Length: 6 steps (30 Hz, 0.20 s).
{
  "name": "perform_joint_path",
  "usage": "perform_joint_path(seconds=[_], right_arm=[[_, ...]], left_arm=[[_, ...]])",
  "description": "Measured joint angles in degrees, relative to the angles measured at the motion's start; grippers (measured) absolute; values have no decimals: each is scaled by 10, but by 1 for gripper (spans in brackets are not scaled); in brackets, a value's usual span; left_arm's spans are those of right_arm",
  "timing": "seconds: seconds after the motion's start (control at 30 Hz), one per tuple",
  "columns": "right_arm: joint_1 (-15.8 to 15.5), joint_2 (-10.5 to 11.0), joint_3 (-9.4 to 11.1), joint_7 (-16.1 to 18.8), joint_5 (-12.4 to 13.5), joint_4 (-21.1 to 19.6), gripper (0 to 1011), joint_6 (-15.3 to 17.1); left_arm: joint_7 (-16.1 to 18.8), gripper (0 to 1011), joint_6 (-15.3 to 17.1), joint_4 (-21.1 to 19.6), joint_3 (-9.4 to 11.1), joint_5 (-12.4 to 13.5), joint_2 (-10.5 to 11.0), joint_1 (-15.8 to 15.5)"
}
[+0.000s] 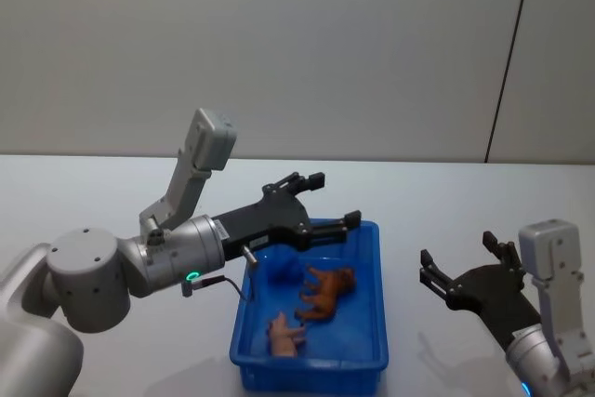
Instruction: Pick up the two dolls from the table and place them into the box.
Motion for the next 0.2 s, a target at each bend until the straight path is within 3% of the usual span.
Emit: perform_joint_path(seconds=[0.2], right_arm=[[0,0,0,0,0,0,1001,0]], left_arm=[[-13,1001,-8,13,3,-3,-7,-8]])
